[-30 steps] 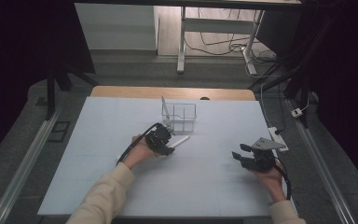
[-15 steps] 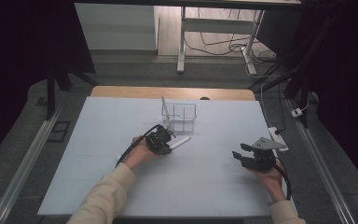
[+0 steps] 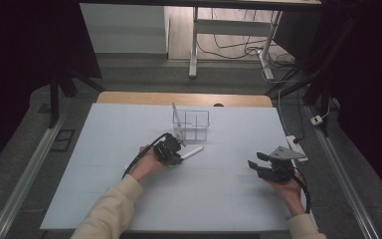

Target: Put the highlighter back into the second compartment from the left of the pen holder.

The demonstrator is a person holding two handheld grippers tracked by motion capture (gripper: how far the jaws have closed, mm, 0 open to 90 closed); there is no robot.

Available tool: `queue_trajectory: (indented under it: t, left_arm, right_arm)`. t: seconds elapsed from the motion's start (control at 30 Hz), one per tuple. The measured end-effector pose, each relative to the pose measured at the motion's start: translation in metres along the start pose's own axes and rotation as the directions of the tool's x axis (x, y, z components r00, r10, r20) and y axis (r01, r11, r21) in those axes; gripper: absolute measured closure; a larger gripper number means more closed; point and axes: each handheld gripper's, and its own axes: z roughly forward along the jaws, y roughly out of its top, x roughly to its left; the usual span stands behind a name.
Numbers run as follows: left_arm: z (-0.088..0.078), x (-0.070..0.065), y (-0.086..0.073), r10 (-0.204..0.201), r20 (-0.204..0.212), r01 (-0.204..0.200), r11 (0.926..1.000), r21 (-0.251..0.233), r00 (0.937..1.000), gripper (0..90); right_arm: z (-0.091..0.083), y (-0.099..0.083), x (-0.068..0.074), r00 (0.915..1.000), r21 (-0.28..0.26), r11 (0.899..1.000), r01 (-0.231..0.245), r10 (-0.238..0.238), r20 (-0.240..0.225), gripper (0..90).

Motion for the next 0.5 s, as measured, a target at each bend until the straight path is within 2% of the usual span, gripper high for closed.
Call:
queue_trajectory:
  t: [0.3,0.5]
  left_arm:
    - [-0.019,0.0,-0.008,-0.01,0.024,0.012,0.9954,-0.095,0.9997,79.1]
    - [-0.031,-0.003,-0.013,-0.003,0.018,0.006,0.9868,-0.162,0.9998,79.1]
  right_arm:
    - [0.002,0.0,0.002,0.9999,-0.01,1.0,-0.006,0.006,-0.012,47.8]
    - [0.003,0.002,0.005,0.9996,-0.022,1.0,-0.012,0.011,-0.026,47.6]
